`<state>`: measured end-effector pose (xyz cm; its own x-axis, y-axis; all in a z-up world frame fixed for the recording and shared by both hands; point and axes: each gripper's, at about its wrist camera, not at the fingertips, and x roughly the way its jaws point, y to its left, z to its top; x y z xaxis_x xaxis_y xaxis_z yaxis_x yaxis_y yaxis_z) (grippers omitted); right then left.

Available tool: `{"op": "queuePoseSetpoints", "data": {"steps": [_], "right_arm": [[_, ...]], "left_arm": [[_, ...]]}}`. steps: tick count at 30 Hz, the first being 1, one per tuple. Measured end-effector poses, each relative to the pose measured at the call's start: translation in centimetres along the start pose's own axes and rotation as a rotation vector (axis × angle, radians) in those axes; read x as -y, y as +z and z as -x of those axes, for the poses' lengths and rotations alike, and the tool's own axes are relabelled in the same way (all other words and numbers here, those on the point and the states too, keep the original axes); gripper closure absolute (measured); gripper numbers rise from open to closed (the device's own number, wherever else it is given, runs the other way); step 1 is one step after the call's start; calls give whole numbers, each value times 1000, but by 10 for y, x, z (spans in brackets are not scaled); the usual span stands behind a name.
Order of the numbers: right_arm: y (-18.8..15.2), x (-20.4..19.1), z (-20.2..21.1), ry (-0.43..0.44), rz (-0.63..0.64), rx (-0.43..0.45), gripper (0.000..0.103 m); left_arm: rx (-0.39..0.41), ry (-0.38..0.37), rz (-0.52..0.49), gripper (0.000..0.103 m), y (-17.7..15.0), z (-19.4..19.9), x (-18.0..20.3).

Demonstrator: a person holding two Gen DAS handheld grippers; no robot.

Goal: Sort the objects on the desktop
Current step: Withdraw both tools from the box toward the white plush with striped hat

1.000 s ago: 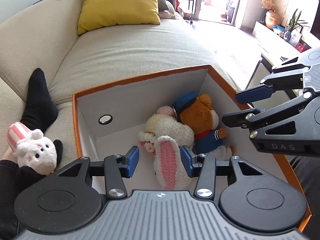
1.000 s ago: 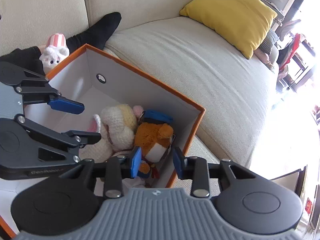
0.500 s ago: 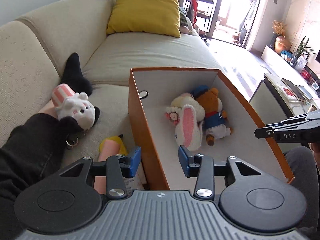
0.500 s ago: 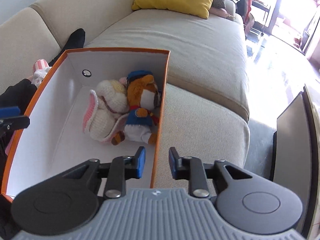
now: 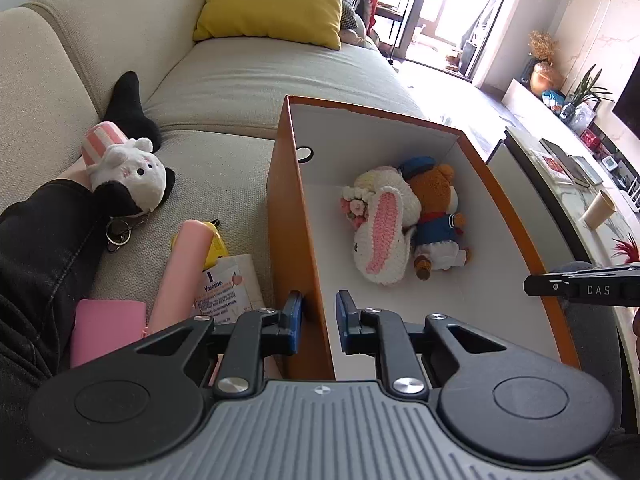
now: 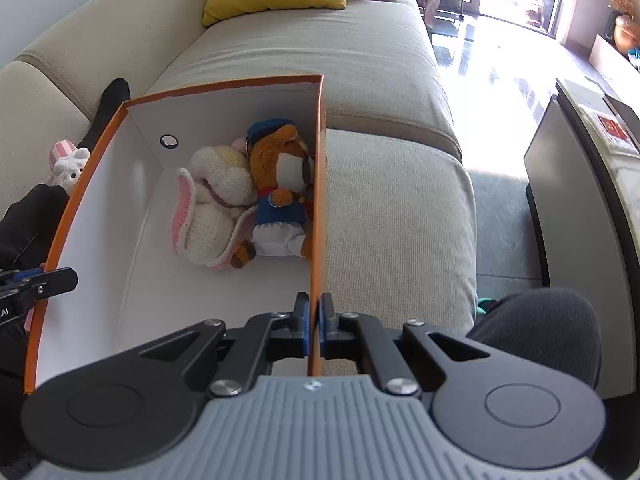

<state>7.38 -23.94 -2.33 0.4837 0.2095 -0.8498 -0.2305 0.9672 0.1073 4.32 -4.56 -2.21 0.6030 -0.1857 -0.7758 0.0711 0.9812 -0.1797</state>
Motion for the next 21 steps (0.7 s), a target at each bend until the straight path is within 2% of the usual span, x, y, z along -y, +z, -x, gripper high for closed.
{"op": "queuePoseSetpoints", "data": {"steps": [6, 9, 13, 15, 17, 18, 19, 21], "right_arm": [[-3, -2, 5, -8, 0, -2, 97], [1, -2, 7, -7, -6, 7, 97], [4, -9, 23, -38, 48, 105, 94], [4, -12, 32, -24, 64, 188, 92], [9, -21, 37, -3, 100, 224, 92], [12, -27, 39, 0, 118, 231, 90], [16, -36, 40, 5, 141, 241, 79], [24, -52, 40, 25, 192, 254, 70]], "left_arm": [[-3, -12, -14, 83, -6, 5, 2], [22, -12, -30, 83, -7, 15, 3], [72, -24, -30, 83, -6, 34, -1], [96, -18, -38, 83, -4, 43, -4], [118, 0, -50, 83, -1, 49, -8], [131, 14, -58, 83, 0, 52, -11], [143, 24, -62, 83, 1, 55, -13], [165, 41, -59, 83, 5, 61, -22]]}}
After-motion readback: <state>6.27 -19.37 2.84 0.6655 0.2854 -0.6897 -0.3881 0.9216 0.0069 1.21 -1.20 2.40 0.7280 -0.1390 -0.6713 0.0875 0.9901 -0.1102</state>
